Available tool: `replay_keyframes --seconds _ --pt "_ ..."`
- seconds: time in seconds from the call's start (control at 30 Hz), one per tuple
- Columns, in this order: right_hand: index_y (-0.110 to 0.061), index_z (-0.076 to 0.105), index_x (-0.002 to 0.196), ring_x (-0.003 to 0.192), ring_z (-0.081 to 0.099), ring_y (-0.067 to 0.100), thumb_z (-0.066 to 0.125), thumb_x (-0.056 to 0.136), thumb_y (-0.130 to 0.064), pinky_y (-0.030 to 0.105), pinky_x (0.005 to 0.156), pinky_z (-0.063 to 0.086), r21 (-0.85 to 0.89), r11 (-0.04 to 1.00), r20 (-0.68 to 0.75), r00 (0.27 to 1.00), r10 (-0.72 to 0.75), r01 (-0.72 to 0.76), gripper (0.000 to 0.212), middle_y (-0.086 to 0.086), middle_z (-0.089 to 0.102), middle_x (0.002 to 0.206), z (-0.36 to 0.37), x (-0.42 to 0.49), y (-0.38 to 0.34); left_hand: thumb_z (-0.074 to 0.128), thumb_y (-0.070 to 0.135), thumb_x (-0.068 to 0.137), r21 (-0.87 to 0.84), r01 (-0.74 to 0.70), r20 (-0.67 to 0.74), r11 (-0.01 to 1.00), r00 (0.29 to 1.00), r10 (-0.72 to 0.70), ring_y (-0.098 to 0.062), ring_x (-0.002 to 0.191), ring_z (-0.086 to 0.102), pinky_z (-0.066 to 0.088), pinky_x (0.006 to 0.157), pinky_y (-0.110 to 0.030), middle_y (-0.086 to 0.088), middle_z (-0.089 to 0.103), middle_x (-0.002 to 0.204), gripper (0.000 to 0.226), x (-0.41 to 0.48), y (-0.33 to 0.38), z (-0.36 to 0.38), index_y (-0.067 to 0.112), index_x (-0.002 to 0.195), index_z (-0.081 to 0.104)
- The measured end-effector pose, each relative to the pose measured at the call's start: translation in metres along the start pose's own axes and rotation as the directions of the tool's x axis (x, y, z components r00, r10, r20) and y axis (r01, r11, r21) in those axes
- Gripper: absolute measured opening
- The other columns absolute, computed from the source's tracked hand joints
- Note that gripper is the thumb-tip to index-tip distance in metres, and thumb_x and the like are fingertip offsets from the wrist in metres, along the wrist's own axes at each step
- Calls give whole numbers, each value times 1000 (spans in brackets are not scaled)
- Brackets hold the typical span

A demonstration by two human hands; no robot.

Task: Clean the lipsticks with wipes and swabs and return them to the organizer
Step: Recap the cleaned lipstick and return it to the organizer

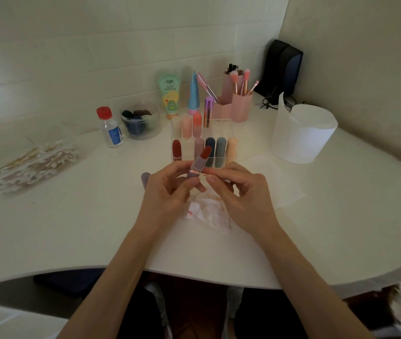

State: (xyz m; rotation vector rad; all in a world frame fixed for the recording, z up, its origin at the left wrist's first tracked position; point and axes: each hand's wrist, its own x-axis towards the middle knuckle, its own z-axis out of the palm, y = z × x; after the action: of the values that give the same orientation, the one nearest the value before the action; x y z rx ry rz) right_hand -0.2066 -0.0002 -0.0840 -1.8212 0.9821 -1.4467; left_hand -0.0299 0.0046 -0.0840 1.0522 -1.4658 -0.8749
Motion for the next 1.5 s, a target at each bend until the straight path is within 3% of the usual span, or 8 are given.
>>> replay_keyframes --seconds 0.13,0.33,0.5,0.73,1.0,1.23,1.37,1.5 --pt "-8 78 112 72 57 16 72 92 -4 18 69 45 -6 1000 -1 1000 -5 5 21 2 69 86 -1 0 0 53 3 103 -42 64 116 997 992 -59 -23 78 65 54 69 -39 -21 65 91 24 -1 1 -3 13 121 67" --pt "-9 79 110 72 58 19 72 92 -11 20 68 46 -30 1000 20 1000 -11 11 19 4 70 88 0 -1 1 74 17 90 -8 105 52 994 993 -105 -22 89 75 62 66 -54 -7 76 97 30 -4 3 0 19 120 69" --pt "-8 79 111 73 58 20 72 93 -11 21 69 48 -51 999 30 999 -13 15 19 6 70 89 1 -1 3 74 26 85 104 -25 -18 994 999 27 -9 96 71 58 92 -45 -6 61 121 32 1 0 -4 11 113 74" --pt "-9 78 113 73 57 15 71 93 -5 17 70 44 -32 999 21 999 -29 29 21 2 69 87 0 0 0 72 0 88 -48 34 -42 998 998 -36 -25 67 74 58 60 -29 -6 75 98 31 0 4 -2 0 118 69" --pt "-8 78 113 74 59 16 71 93 -5 17 71 46 -34 999 24 999 -27 28 21 2 70 87 -1 -1 0 80 16 77 -71 67 2 995 998 -67 -20 73 74 59 69 -23 3 77 97 39 0 5 -1 12 114 69" --pt "-9 78 114 70 56 11 72 92 -4 16 69 43 -43 998 16 998 -53 54 22 -7 66 86 -1 0 -1 63 3 98 -30 50 83 998 995 -47 -23 64 56 49 67 -31 -16 66 83 20 -1 -1 -3 12 114 69" --pt "-7 78 113 70 55 9 72 92 -3 15 69 43 -57 996 11 998 -61 62 22 -8 64 85 -3 1 -2 54 -1 101 -63 74 141 995 988 -65 -11 65 51 42 66 -20 1 60 87 21 -1 0 -2 10 115 65" --pt "-7 79 111 71 55 11 72 92 -4 16 69 43 -71 996 4 998 -56 56 20 -3 65 85 -3 0 0 54 7 102 -55 67 160 996 985 -57 -16 70 56 47 70 -23 -11 64 91 23 -2 3 -2 13 122 66"
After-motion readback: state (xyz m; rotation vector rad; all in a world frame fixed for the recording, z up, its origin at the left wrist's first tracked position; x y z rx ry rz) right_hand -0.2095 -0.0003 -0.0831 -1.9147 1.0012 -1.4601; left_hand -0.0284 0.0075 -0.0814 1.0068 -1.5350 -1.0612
